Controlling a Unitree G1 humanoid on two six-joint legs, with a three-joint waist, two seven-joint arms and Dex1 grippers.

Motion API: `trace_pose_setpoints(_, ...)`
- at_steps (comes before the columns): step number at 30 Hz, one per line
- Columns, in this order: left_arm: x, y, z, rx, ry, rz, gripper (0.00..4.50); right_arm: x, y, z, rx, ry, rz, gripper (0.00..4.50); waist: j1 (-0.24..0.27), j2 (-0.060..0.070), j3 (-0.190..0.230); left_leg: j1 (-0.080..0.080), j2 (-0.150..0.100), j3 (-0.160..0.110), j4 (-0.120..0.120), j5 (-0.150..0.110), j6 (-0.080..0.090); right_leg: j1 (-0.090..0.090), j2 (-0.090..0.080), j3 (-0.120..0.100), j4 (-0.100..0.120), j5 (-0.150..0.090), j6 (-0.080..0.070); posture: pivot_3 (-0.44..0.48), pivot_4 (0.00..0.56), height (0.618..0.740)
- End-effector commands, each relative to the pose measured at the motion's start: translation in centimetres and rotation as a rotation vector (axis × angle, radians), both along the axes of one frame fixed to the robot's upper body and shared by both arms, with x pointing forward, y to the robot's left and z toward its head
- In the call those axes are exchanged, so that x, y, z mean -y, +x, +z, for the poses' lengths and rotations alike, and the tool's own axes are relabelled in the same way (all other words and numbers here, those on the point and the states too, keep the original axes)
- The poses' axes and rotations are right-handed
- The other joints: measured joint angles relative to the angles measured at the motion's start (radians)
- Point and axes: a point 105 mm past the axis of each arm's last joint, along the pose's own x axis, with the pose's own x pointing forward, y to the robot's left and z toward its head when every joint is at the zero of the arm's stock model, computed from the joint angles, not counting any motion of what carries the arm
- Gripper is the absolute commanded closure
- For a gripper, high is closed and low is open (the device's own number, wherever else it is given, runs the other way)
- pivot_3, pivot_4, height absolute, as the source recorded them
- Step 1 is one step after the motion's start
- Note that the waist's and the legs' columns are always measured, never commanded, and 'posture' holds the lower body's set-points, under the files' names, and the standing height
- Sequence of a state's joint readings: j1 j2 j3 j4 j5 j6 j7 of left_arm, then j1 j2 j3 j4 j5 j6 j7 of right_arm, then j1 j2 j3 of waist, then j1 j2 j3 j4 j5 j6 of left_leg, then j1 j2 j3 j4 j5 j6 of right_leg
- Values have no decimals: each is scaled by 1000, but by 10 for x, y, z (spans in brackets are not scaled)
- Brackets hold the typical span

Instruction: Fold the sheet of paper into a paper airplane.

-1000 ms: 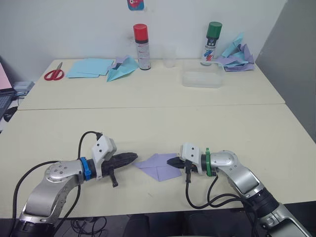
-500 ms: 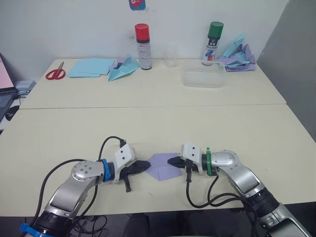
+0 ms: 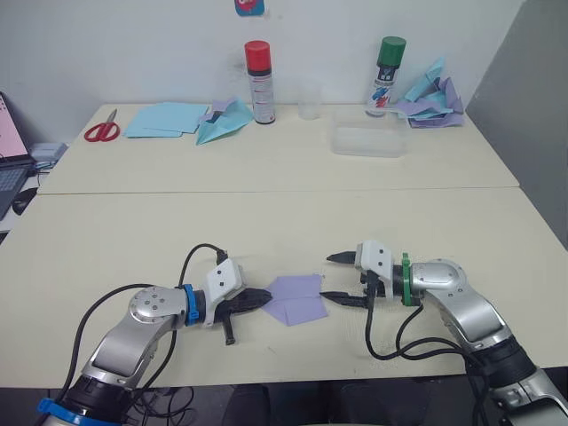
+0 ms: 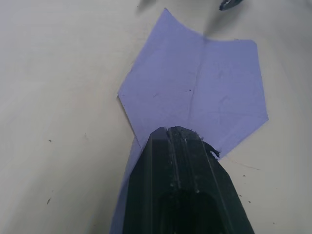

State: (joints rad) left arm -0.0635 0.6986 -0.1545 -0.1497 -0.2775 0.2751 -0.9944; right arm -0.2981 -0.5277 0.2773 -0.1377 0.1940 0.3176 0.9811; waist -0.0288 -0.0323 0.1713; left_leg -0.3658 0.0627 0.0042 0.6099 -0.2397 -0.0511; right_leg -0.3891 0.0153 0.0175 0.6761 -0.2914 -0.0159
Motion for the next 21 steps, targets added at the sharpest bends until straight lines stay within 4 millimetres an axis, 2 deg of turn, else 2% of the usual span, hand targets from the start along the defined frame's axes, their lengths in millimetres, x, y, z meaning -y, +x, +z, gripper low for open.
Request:
trace_pose_setpoints(1, -10, -7, -29, -99, 69, 43, 4500, -5, -5, 5, -136, 65, -35, 18, 0, 0, 0, 0, 0, 0, 0, 0, 0, 0, 0, 0, 0, 0, 0, 0, 150, 740)
trace_pose_setpoints(4, -9, -6, -30, -98, 68, 40, 4500, -12, -3, -4, -285, 75, -92, 18, 0, 0, 0, 0, 0, 0, 0, 0, 0, 0, -1, 1, 0, 0, 0, 0, 150, 740)
trace_pose_setpoints(11, -8, -6, -31, -95, 74, 30, 4500, -32, 7, -10, -410, 110, -114, 18, 0, 1, 0, 0, 0, 0, 0, 0, 0, 0, -1, 0, 0, 1, 1, 0, 150, 740)
trace_pose_setpoints(15, -9, -7, -31, -91, 77, 35, 4500, -36, 2, -14, -432, 96, -69, 882, 0, 1, 0, 0, 0, 0, 0, 0, 0, 0, -1, 0, 0, 1, 1, 0, 150, 740)
trace_pose_setpoints(21, -11, -7, -32, -87, 76, 46, 4500, -40, 0, -14, -426, 106, -51, 3105, -1, 1, 0, 0, 0, 0, 0, 0, 0, 0, -1, 0, 0, 1, 1, 0, 150, 740)
